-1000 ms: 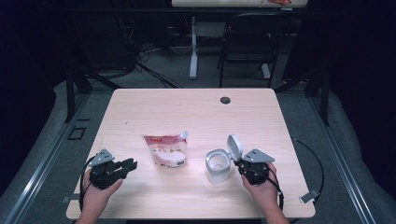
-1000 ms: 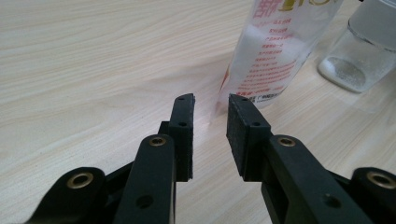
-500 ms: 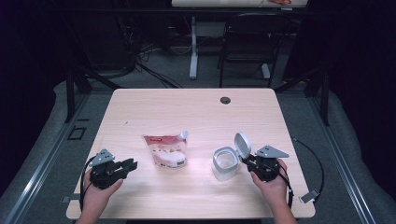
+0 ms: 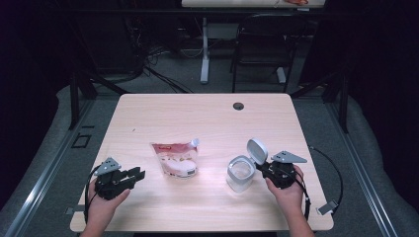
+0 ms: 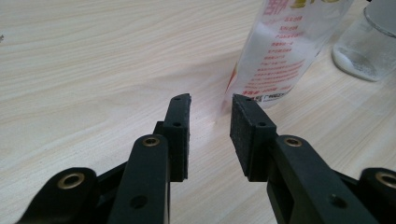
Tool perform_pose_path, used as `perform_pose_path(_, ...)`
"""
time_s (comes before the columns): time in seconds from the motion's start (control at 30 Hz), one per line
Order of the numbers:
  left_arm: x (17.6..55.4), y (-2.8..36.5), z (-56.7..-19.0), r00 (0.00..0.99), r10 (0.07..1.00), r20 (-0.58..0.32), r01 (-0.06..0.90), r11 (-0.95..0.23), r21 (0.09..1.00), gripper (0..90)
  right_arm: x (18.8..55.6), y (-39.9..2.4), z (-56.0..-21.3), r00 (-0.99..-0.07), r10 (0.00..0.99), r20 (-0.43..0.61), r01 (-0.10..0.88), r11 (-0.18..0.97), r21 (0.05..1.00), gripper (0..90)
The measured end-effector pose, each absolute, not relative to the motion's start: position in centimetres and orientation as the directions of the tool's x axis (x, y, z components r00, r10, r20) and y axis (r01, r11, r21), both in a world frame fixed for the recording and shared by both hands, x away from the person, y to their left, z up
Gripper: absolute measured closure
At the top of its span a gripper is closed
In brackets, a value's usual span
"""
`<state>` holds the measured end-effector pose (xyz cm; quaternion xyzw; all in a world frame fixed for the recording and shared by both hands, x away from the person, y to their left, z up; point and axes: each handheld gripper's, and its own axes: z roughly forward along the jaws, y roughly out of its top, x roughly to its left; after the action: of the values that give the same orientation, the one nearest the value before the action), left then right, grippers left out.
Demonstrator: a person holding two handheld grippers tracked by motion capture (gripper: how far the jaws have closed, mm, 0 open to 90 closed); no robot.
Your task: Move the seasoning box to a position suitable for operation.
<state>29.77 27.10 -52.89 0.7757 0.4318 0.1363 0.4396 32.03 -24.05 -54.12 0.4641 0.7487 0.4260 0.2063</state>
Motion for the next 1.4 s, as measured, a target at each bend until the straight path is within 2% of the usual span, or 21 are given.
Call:
perform_pose_path(0.37,30.1,27.3,-53.3,0.575,0.797,-0.182,0.556,-0.218,0.802,62.8,33.5,-24.3,-54.4,-0.501,0.851,0.160,0.534,0.158,0.831,76.5)
perform_pose_path(0.67,30.3,27.4,-53.4,0.572,0.797,-0.195,0.567,-0.212,0.796,62.3,34.2,-23.6,-54.3,-0.510,0.853,0.112,0.521,0.202,0.829,75.3)
perform_pose_path(0.87,30.4,27.5,-53.5,0.569,0.798,-0.198,0.565,-0.205,0.799,62.2,32.8,-23.8,-53.8,-0.511,0.857,0.073,0.497,0.225,0.838,70.0)
perform_pose_path(1.07,30.8,27.9,-53.6,0.563,0.801,-0.202,0.565,-0.195,0.801,62.2,30.9,-24.3,-52.9,-0.495,0.869,-0.015,0.466,0.279,0.840,58.9)
perform_pose_path(1.4,30.8,27.7,-53.1,0.575,0.787,-0.222,0.553,-0.175,0.814,61.1,29.6,-24.3,-51.7,-0.474,0.880,-0.035,0.458,0.280,0.844,57.2)
